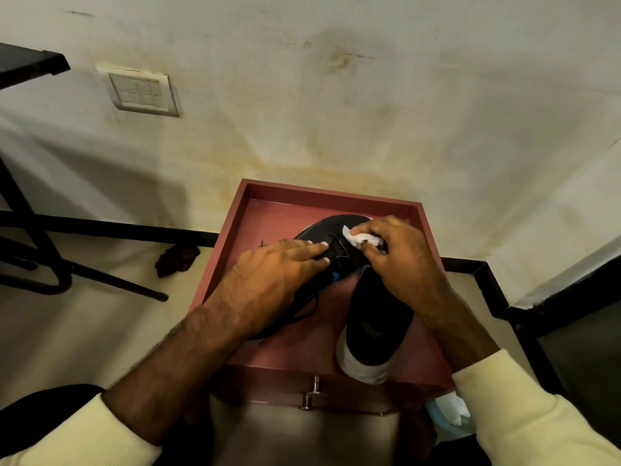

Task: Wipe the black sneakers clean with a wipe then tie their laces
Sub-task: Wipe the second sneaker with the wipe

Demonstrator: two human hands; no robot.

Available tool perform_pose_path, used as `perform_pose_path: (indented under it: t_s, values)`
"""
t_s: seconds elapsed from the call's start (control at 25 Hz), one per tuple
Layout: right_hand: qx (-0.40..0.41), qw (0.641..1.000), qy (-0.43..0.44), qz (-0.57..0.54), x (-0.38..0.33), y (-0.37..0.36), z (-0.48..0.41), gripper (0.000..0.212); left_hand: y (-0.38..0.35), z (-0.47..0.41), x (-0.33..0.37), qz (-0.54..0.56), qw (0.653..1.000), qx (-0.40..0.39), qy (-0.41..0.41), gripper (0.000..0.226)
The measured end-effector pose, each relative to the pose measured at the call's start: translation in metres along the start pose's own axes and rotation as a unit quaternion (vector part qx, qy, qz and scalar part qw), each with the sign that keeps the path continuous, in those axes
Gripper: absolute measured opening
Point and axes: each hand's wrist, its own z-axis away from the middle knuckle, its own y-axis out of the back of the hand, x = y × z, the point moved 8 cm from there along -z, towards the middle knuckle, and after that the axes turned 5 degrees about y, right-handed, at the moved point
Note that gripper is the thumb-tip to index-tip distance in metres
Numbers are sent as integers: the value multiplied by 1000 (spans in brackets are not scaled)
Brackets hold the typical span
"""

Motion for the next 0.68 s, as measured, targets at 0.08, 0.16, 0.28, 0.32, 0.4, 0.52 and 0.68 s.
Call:
perform_pose_path:
  t_s: [0.08,0.16,0.28,0.32,0.4,0.52,0.68]
  values:
    - [-10,1000,-2,-7,-2,-9,1,28,-3,-3,3,-18,1000,5,1,50]
    - [-8,1000,-4,-8,-1,-14,2,27,-16,-6,9,-52,998,-23,2,48]
    - [-6,999,-9,-33,-3,-18,3,24,-49,1,25,-96,993,-63,-22,48]
    - [-8,999,-9,-40,-4,-20,3,24,-56,3,33,-103,992,-57,-32,48]
    - [-15,998,-3,-60,-10,-26,3,24,-68,7,43,-109,991,-60,-46,50]
    - [-7,997,-1,-82,-15,-38,1,25,-74,8,47,-108,991,-56,-48,50]
    - [-6,998,-6,-70,-20,-57,-4,26,-84,6,40,-107,989,-79,-59,34]
